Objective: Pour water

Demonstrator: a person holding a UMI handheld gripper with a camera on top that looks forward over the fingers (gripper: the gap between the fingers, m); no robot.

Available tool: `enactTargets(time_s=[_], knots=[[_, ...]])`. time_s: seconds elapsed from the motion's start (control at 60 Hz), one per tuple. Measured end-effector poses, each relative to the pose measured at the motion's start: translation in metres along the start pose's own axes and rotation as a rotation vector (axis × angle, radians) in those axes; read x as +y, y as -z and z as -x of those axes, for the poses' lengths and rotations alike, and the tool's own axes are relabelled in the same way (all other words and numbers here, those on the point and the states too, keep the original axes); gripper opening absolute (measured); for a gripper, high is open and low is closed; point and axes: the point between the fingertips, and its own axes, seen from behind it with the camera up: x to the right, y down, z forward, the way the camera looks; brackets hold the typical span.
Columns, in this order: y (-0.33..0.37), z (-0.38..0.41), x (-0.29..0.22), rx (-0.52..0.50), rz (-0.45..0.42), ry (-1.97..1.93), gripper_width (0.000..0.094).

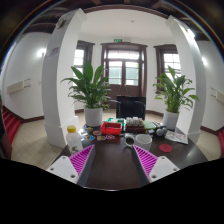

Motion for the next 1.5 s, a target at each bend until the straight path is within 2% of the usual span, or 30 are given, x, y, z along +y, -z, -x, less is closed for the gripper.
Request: enactTargets(time_s=[0.15,0.167,0.2,0.3,0.55,0.917,1.0,1.017,1.183,1.2,1.5], knots=[[-0.012,0.044,0.046,0.038,0.012,-0.019,0.0742],[-0.002,0.027,0.03,0.033,0.018,-0.017,0.074],[-0.019,0.064,0.061,0.033,0.008,-0.023,0.0741],[-0.039,0.115,0.076,-0.002,0.006,-0.041,0.0743],[-0.11,0.173,0.066,-0.044,-0.029,-0.064,0.0738],[-0.192,0.185,0.048,-0.044,-0.049,-0.074,0.0737],[-0.201,0.183,0.046,-0.038,-0.065,-0.049,0.0674],[-0.202,0.182,0.047,-0.03,-0.064,-0.044,0.0574],[-0.201,0.185,0.046,-0.07,-0.08,-0.052,0.0487],[-0.201,0.185,0.046,-0.072,-0.081,-0.056,0.0457],[-0.202,0.175,0.046,-0.078,-0.05,-0.133,0.0439]])
